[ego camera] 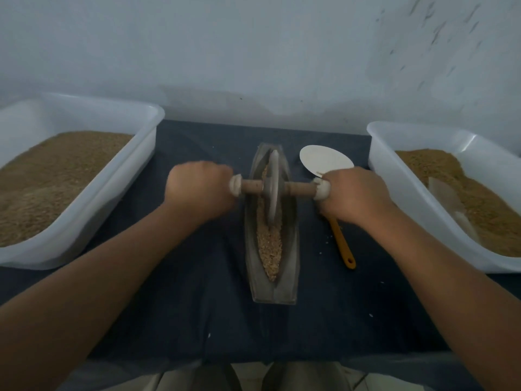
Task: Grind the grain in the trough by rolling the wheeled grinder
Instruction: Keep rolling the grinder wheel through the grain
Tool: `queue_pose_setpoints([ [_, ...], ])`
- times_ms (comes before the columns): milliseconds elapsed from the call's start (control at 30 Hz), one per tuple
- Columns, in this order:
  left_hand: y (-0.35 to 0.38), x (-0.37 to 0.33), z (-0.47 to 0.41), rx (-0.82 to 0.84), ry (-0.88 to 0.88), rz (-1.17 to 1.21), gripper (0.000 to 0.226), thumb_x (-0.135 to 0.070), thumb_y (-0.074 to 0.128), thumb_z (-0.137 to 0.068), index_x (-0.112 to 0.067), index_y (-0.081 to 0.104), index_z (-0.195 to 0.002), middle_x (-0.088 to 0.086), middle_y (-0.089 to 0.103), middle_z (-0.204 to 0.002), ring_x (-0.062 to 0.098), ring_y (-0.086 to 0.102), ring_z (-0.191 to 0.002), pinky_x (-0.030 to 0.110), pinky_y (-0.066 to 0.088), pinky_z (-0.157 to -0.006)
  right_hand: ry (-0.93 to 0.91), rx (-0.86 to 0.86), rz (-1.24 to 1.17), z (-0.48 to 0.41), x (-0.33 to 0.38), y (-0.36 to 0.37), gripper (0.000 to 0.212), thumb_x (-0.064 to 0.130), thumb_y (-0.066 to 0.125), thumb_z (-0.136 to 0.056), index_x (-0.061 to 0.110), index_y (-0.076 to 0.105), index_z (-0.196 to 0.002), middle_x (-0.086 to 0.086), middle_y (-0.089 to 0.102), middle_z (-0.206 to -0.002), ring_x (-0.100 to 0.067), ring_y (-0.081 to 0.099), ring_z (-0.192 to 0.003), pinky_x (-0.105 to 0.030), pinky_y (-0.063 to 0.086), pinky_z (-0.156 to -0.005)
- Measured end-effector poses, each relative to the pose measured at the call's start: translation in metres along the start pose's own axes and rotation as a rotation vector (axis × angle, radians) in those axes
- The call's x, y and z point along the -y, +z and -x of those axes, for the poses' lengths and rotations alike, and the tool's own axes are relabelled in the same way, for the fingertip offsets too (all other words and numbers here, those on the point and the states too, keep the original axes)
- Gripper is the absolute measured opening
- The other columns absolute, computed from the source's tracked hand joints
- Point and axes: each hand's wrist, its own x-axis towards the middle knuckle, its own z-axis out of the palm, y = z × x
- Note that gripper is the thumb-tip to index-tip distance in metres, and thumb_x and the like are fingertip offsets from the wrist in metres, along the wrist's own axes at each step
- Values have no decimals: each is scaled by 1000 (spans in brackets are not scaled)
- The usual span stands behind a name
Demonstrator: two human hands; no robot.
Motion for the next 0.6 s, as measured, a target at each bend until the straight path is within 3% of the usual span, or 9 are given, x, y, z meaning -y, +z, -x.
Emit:
queue_pose_setpoints([
  [100,3,-1,-42,100,-61,23,32,-44,52,-92,-25,48,-67,-4,58,-69,25,56,-61,31,42,-59,54,-127,18,-29,2,6,30,44,58,-93,25,57,-69,5,58,-65,-13,48,-56,-29,36,-52],
  [167,0,-3,-39,112,-74,21,32,-43,53,-93,-24,50,-68,-4,56,-68,24,57,-61,31,43,-60,35,-144,5,-32,3,2,30,43,58,-92,24,56,-69,5,55,-63,-13,49,-56,-30,41,-53],
  [233,-5,-5,-15,55,-46,-18,38,-45,49,-97,-24,46,-65,-7,49,-61,18,46,-51,28,35,-53,13,-18,-37,-19,1,-3,29,48,56,-93,27,62,-73,6,61,-68,-14,55,-61,-34,49,-58],
  [300,-17,-4,17,-60,43,-46,43,-50,49,-95,-25,37,-62,-11,38,-55,16,38,-43,22,24,-49,-23,114,-72,9,-5,-7,23,48,62,-86,31,62,-70,7,64,-66,-10,59,-61,-32,46,-54],
  [400,-27,4,49,-146,162,-12,41,-46,64,-87,-26,40,-61,-10,33,-51,18,32,-39,19,13,-53,-69,221,-182,56,-12,-11,22,59,61,-72,37,63,-74,13,64,-63,-3,60,-58,-31,45,-53],
  [500,-14,4,40,-98,117,39,42,-45,64,-91,-24,42,-61,-8,40,-53,21,40,-42,21,24,-51,-66,102,-169,51,-9,-4,35,69,48,-67,36,60,-70,12,61,-60,-3,57,-57,-31,44,-52],
  [600,0,0,-10,2,5,19,41,-47,53,-93,-24,40,-63,-8,46,-61,22,50,-54,28,36,-56,15,-17,-54,4,-3,8,31,59,54,-87,33,57,-71,10,59,-66,-10,55,-60,-31,46,-55],
])
